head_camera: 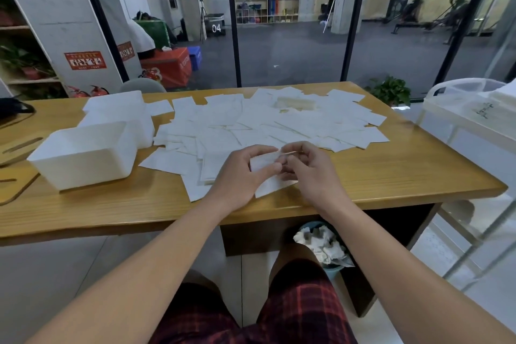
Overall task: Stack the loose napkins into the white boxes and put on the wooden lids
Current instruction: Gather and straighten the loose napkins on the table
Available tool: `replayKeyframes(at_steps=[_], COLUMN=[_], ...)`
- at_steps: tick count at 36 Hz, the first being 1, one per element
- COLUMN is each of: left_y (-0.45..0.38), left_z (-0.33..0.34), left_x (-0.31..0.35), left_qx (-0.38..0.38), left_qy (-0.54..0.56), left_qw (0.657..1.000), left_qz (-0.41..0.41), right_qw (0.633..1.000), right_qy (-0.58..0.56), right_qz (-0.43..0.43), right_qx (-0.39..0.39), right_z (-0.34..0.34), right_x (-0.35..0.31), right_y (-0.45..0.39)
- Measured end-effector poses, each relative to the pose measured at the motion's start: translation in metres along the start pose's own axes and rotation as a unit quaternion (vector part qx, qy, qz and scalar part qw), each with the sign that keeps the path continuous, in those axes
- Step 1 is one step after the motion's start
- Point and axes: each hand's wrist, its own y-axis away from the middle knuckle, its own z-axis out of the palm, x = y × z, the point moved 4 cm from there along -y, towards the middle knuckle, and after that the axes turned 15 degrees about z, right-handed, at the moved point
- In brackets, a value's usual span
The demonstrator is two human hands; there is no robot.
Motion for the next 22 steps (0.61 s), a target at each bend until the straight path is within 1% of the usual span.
replayKeyframes(at_steps=[2, 3, 4, 6, 7, 8, 9, 11, 12, 15, 18, 22], left_y=[-0.001, -0.001, -0.001, 0.0, 0.0, 0.0, 0.0, -0.001, -0.002, -0.002, -0.001, -0.002], left_z=[-0.008, -0.013, -0.017, -0.026, -0.031, -0.036, -0.042, -0.054, -0.06, -0.077, -0.09, -0.1], left_x=[-0.004, -0.007, -0.008, -0.012, -0.014, -0.016, -0.018, -0.026, -0.03, -0.045, -0.061, -0.075], left_qx=[0.03, 0.042, 0.048, 0.051, 0.053, 0.057, 0.062, 0.076, 0.082, 0.099, 0.104, 0.105], left_qy=[-0.014, -0.018, -0.019, -0.017, -0.015, -0.013, -0.011, -0.01, -0.01, -0.024, -0.069, -0.129], left_qw=[0.999, 0.999, 0.999, 0.998, 0.998, 0.998, 0.998, 0.997, 0.996, 0.995, 0.991, 0.984], left_qz=[0.004, 0.007, 0.011, 0.016, 0.018, 0.022, 0.025, 0.022, 0.015, -0.019, -0.051, -0.07], right_qw=[0.998, 0.992, 0.978, 0.922, 0.896, 0.884, 0.886, 0.912, 0.922, 0.942, 0.959, 0.958], right_qy=[0.048, 0.104, 0.18, 0.337, 0.39, 0.418, 0.425, 0.391, 0.369, 0.312, 0.268, 0.271], right_qz=[-0.037, -0.065, -0.097, -0.171, -0.195, -0.196, -0.176, -0.118, -0.106, -0.111, -0.076, -0.073], right_qx=[0.008, 0.026, 0.048, 0.08, 0.08, 0.07, 0.058, 0.038, 0.042, 0.058, 0.045, 0.052], right_z=[0.002, 0.001, 0.002, 0.006, 0.009, 0.012, 0.015, 0.019, 0.02, 0.025, 0.034, 0.044], right_x=[-0.001, -0.001, -0.001, -0.003, -0.005, -0.005, -0.006, -0.007, -0.009, -0.014, -0.015, -0.013], right_y=[-0.002, -0.004, -0.006, -0.01, -0.013, -0.016, -0.02, -0.027, -0.029, -0.039, -0.048, -0.063])
